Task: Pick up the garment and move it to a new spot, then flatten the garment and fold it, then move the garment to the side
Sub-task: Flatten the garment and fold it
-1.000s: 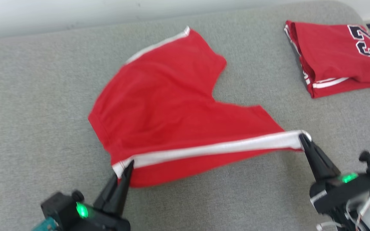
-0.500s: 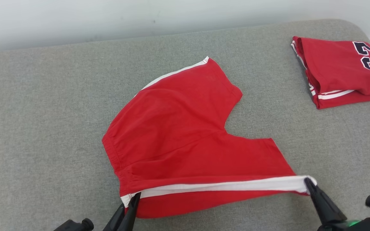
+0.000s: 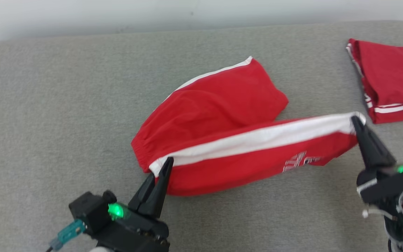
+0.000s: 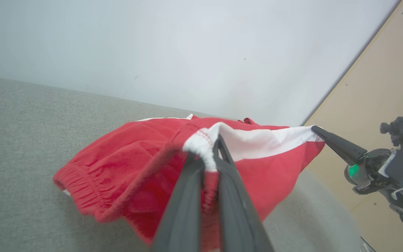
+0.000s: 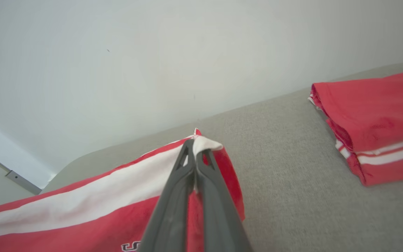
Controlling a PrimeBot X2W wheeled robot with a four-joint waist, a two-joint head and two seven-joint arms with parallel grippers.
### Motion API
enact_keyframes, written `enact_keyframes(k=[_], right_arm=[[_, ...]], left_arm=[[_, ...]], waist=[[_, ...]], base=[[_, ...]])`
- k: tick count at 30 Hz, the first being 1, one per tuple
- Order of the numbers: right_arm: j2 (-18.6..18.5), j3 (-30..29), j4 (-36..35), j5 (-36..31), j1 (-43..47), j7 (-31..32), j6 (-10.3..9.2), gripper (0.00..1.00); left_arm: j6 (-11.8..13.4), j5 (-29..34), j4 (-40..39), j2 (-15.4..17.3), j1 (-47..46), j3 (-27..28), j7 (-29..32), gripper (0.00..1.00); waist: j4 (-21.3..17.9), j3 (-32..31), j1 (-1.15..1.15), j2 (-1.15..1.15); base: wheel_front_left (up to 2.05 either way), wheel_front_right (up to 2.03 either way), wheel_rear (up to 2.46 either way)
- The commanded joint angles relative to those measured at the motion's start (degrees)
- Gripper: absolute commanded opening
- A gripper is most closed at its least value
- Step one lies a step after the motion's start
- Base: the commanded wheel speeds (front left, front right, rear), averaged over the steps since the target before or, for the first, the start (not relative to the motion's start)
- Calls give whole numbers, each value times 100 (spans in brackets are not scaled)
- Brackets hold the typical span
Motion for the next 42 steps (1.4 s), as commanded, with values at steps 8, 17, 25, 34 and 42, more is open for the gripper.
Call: enact_keyframes(k=[8, 17, 25, 34, 42], right_arm=[[56, 128, 977, -320, -1625, 330, -16, 0], [162, 620, 2460, -660, -3281, 444, -16, 0], [385, 1117, 3829, -909, -4391, 302, -16, 0], [432, 1680, 4683, -864, -4837, 42, -16, 100], [190, 2043, 4776, -461, -4547, -236, -16, 100]], left_arm=[[8, -317, 602, -244, -935, -48, -1, 0], [7, -378, 1470, -513, -1860, -24, -1, 0], [7, -302, 1999, -722, -2349, -23, -1, 0], [7, -206, 2402, -819, -2505, -8, -1, 100], [7, -104, 2232, -817, -2040, 150, -1, 100]], waist=[[605, 488, -1, 0], [1016, 967, -1, 0], [1221, 1252, -1, 0], [1222, 1230, -1, 0], [1156, 921, -1, 0]], base=[[0, 0, 0], [0, 0, 0], [0, 0, 0], [0, 0, 0], [0, 0, 0]])
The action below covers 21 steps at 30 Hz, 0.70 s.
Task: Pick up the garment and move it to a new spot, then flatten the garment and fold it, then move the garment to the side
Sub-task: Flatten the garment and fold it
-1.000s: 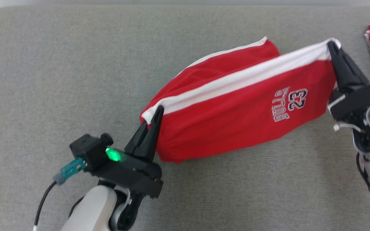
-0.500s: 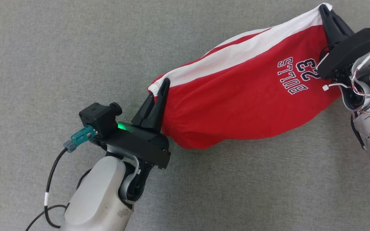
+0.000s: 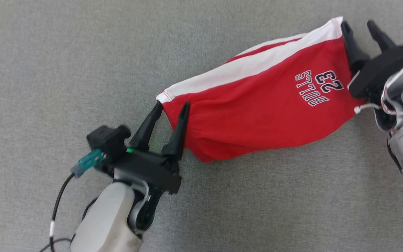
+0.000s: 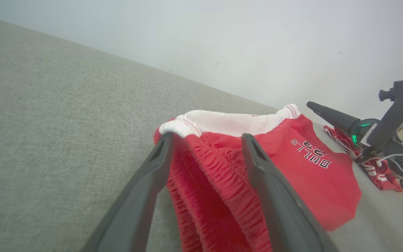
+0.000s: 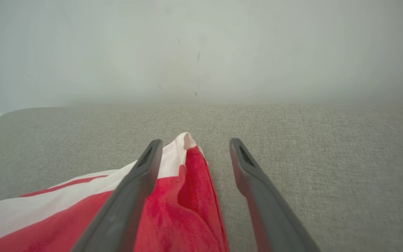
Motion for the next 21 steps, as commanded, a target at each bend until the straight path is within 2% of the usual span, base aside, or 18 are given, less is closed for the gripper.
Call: enact_keyframes(k=[1, 9, 17, 21], right_arm=[[-63, 81, -25, 69, 147, -52, -16, 100], [-324, 452, -44, 451, 638, -170, -16, 100], [-367, 694, 125, 706, 939, -176, -16, 100], [-326, 812, 316, 778, 985, -146, -16, 100]], left_arm=[[7, 60, -84, 21, 155, 76, -1, 100], [7, 687, -753, 146, 1047, 796, -1, 100], [58, 1614, -1720, -7, 1771, 2152, -1, 100], [118, 1844, -2038, -61, 2158, 2585, 0, 100]], waist=[[-28, -139, 0, -1], [-39, -422, 0, -1], [36, -431, 0, -1], [62, -424, 0, -1]], base=[[0, 0, 0], [0, 0, 0], [0, 0, 0], [0, 0, 0]])
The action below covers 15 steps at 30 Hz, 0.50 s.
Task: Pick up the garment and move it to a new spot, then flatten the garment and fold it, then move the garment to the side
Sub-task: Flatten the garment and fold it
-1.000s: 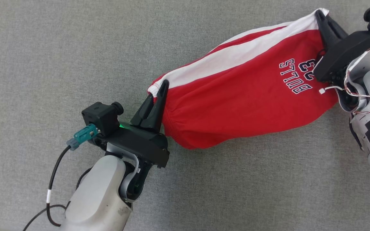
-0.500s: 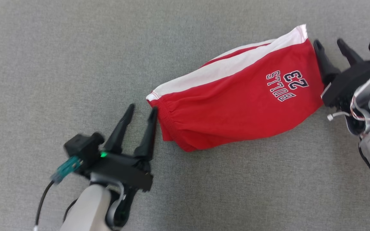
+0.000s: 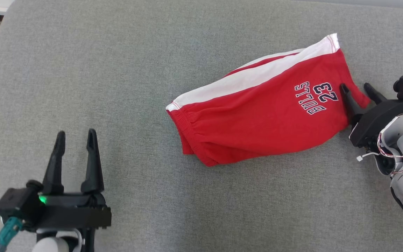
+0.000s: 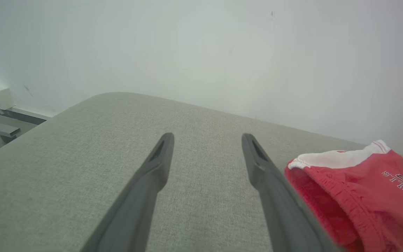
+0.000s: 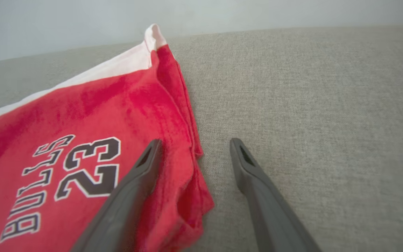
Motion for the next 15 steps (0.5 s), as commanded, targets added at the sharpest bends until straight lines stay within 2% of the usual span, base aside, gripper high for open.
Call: enact_keyframes(k=[1, 4, 5, 6, 7, 11, 15], right_arm=[[19, 28, 63, 56, 72, -12, -16, 100], [83, 91, 150, 141, 134, 67, -16, 100], [101, 96, 160, 200, 148, 90, -16, 66], [119, 116, 160, 241, 165, 124, -16, 23], [128, 141, 150, 281, 181, 131, -16, 0], [156, 191, 70, 426, 212, 97, -16, 0], [138, 232, -24, 582, 291, -20, -16, 0]], left_arm=[[44, -13, -32, -16, 136, 3, -1, 100], [97, 44, -49, -15, 251, -66, -1, 100], [120, 66, -32, -16, 277, -95, -1, 100], [143, 69, -18, -16, 288, -111, -1, 100], [150, 70, -6, -14, 289, -126, -1, 100], [217, 63, 24, -15, 298, -135, -1, 100], [172, 127, 80, -13, 345, -84, -1, 100]], waist=[[9, -3, 1, 0], [29, -11, 1, 0], [34, -12, 1, 0], [34, -16, 1, 0], [36, -22, 1, 0], [-14, -102, 1, 0], [-128, -265, 1, 0]], base=[[0, 0, 0], [0, 0, 0], [0, 0, 0], [0, 0, 0], [0, 0, 0], [0, 0, 0], [0, 0, 0]])
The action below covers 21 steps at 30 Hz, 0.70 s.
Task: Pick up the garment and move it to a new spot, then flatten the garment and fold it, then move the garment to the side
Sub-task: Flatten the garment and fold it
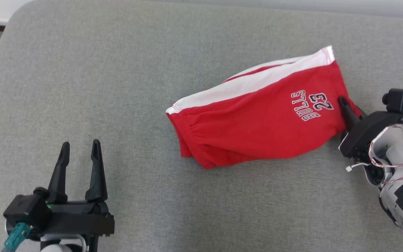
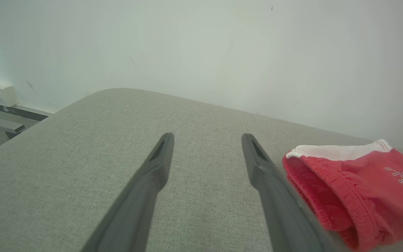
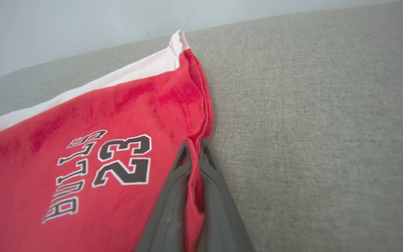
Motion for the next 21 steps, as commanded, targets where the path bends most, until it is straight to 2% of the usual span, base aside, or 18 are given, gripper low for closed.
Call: enact_keyframes(k=[1, 8, 21], right_arm=[[7, 28, -46, 106, 141, -79, -18, 0], [-133, 59, -309, 475, 563, -293, -18, 0], [-770, -102, -713, 1082, 1719, -654, -18, 0]], left_arm=[[-42, 73, 31, 0, 114, 55, -1, 100], [-126, 213, 125, 4, 284, 173, -1, 100], [-180, 349, 92, 2, 617, 335, -1, 100]], waist=[[-131, -166, 0, 0], [-442, -561, 0, 0], [-773, -994, 0, 0]], base=[[0, 0, 0], [0, 0, 0], [0, 0, 0]])
